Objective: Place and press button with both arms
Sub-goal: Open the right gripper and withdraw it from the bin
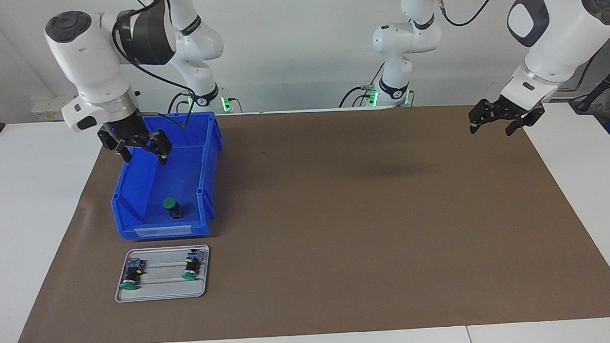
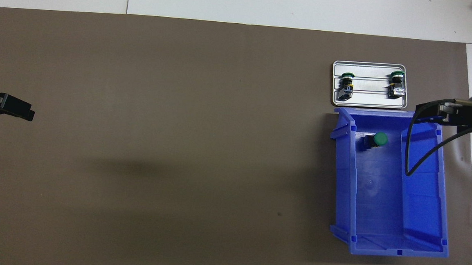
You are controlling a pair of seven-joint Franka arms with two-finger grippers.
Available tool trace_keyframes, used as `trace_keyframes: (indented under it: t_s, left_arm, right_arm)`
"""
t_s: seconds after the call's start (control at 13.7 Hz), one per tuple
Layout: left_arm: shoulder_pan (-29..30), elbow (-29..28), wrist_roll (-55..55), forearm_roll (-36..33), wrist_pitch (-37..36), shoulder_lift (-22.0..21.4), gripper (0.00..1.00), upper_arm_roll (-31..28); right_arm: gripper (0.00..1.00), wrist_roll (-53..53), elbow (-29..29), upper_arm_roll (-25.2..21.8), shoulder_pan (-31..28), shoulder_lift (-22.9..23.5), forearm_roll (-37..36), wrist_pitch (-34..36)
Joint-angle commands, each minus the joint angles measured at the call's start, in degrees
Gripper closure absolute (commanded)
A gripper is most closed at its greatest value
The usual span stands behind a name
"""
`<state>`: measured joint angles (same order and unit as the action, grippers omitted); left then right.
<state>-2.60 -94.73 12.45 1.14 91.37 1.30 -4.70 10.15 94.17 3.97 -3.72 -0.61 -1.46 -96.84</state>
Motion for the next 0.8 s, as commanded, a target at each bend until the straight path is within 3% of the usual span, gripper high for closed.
trace_keyframes:
  t_s: [0.0,0.73]
  left_arm:
    - [0.2,-1.9,0.4,-1.0,1.0,-1.7,0.0,0.1]
    - [0.1,-1.9,0.4,-1.0,1.0,-1.7,0.0,0.1]
  right_arm:
    - [0.0,-2.0,-1.8,0.2,0.3,1.1,0.9,3.7]
    - [0.0,-7.2,0.3,0.1,0.8,0.1,0.9,3.7]
